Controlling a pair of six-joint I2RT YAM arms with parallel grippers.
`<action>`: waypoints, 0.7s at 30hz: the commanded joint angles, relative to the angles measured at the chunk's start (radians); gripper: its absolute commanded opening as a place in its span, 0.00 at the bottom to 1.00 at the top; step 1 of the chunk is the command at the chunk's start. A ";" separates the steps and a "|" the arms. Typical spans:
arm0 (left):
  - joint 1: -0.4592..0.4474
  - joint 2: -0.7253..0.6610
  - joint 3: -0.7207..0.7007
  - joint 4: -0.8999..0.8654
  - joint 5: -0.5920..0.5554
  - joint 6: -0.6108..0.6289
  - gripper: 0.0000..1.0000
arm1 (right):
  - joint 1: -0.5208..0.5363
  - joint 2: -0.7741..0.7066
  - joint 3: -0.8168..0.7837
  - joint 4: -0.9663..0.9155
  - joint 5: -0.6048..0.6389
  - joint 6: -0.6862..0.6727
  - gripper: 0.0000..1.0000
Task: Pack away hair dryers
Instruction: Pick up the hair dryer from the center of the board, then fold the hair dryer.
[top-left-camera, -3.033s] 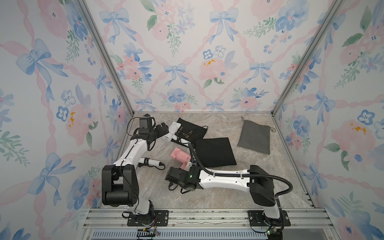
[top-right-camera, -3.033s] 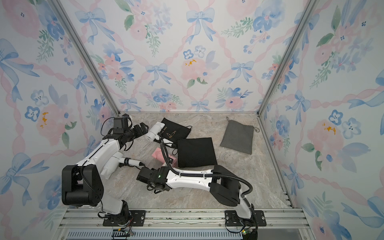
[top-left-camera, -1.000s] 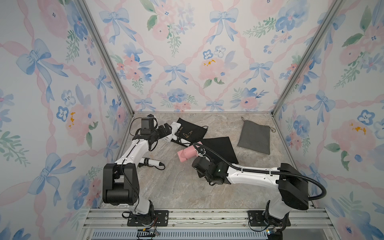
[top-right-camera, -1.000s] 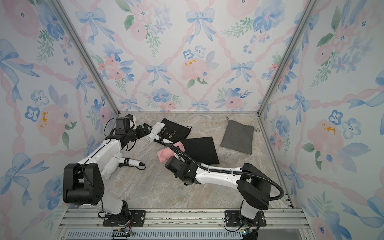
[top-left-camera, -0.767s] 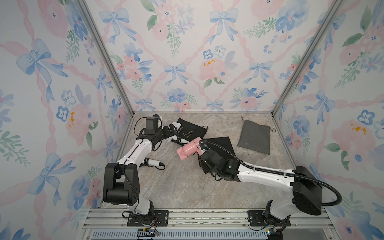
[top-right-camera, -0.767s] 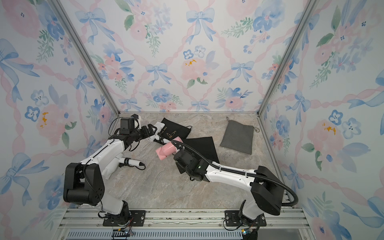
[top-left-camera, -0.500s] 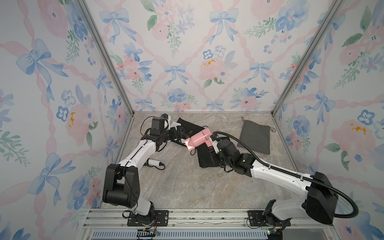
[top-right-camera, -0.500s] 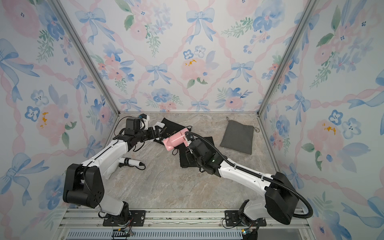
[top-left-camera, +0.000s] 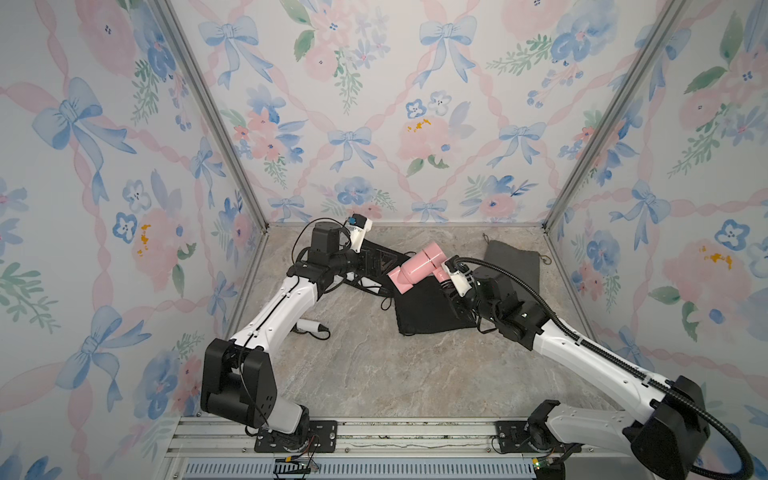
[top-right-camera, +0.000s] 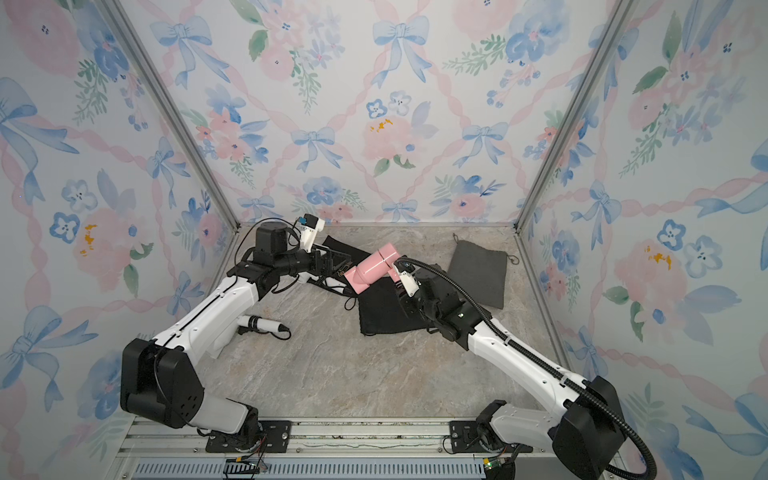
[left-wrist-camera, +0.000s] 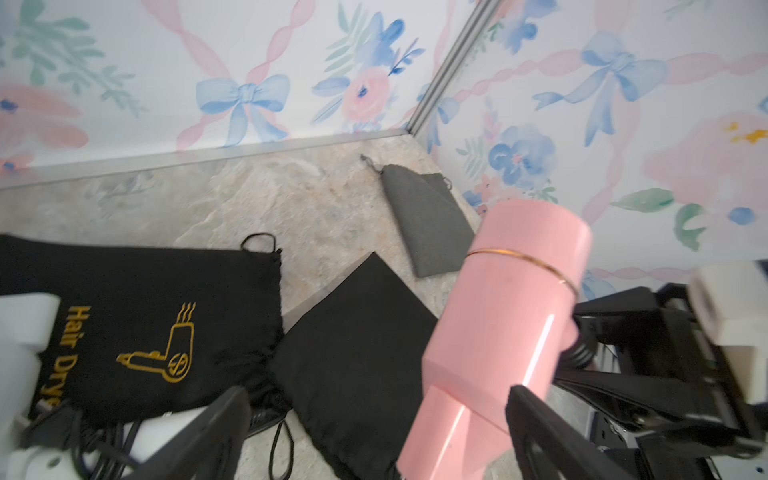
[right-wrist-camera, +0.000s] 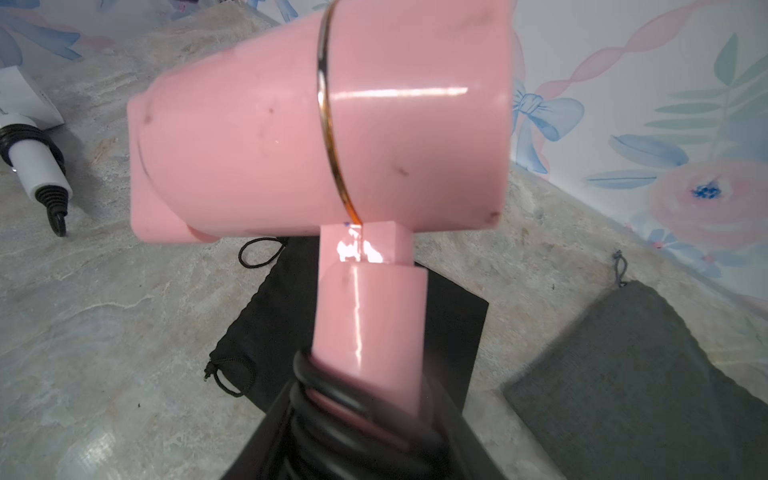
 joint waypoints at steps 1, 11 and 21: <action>-0.004 0.024 0.071 -0.013 0.156 0.054 0.98 | -0.014 -0.021 -0.001 0.016 -0.049 -0.111 0.28; -0.090 0.064 0.147 -0.154 0.167 0.217 0.98 | -0.019 -0.044 0.025 0.034 -0.056 -0.230 0.27; -0.169 0.094 0.205 -0.230 0.109 0.294 0.97 | -0.019 -0.082 0.022 0.072 -0.127 -0.292 0.28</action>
